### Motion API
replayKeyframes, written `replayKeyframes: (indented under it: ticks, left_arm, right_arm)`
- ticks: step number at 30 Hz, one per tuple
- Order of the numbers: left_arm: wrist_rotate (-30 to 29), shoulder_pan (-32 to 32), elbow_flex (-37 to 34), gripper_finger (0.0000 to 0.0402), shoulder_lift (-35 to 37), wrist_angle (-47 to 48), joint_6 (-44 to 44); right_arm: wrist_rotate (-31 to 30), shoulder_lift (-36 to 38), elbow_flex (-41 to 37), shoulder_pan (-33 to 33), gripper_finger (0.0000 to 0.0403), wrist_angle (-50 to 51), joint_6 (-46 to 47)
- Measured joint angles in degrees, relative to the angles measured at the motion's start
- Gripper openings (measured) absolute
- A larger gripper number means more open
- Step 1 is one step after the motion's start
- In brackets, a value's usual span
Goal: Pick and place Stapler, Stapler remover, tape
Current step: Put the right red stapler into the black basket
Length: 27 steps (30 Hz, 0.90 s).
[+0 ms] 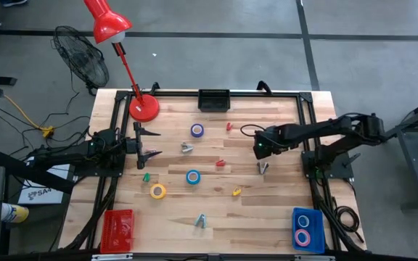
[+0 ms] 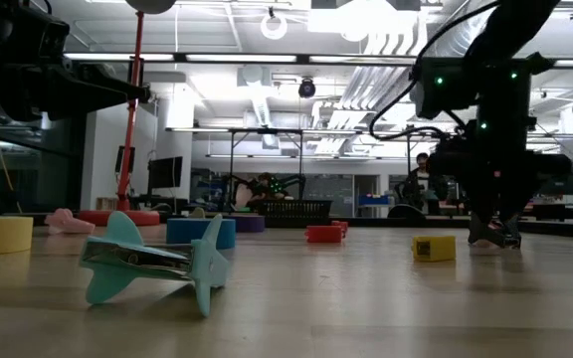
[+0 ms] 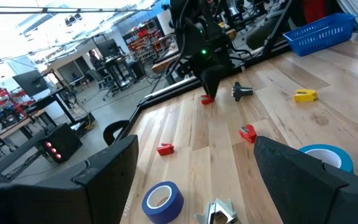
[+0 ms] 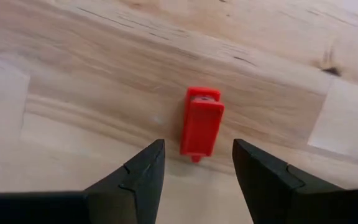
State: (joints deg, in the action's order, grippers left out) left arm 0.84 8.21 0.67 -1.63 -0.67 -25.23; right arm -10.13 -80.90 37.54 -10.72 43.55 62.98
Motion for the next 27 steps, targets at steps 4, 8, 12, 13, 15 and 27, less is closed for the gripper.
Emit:
replayKeyframes:
  ticks: [4, 8, 12, 13, 15, 27]
  left_arm:
    - [0.00, 0.02, 0.00, 0.0316, 0.00, -0.01, -0.01]
    - [0.00, 0.01, 0.00, 0.0316, 0.02, -0.02, 0.00]
    - [0.00, 0.01, 0.00, 0.0316, 0.00, -0.01, -0.02]
    - [0.00, 0.01, 0.00, 0.0316, 0.01, 0.00, -0.01]
    - [0.00, 0.00, 0.00, 0.0316, 0.01, -0.01, -0.01]
    - [0.00, 0.00, 0.00, 0.0316, 0.02, -0.02, -0.02]
  right_arm:
    - [0.02, -1.32, 0.00, -0.85, 0.0181, -1.70, -0.02]
    - [0.15, -2.65, 0.00, -1.34, 0.0181, -1.86, -0.06]
    - [0.64, -3.51, 0.15, -1.70, 0.0181, -2.22, -0.30]
    - [0.72, -3.65, 0.15, -1.70, 0.0181, -2.35, -0.31]
    - [0.88, -3.72, 0.15, -1.70, 0.0181, -2.43, -0.32]
    - [2.16, -3.79, 0.13, -2.51, 0.0113, -2.49, -0.46]
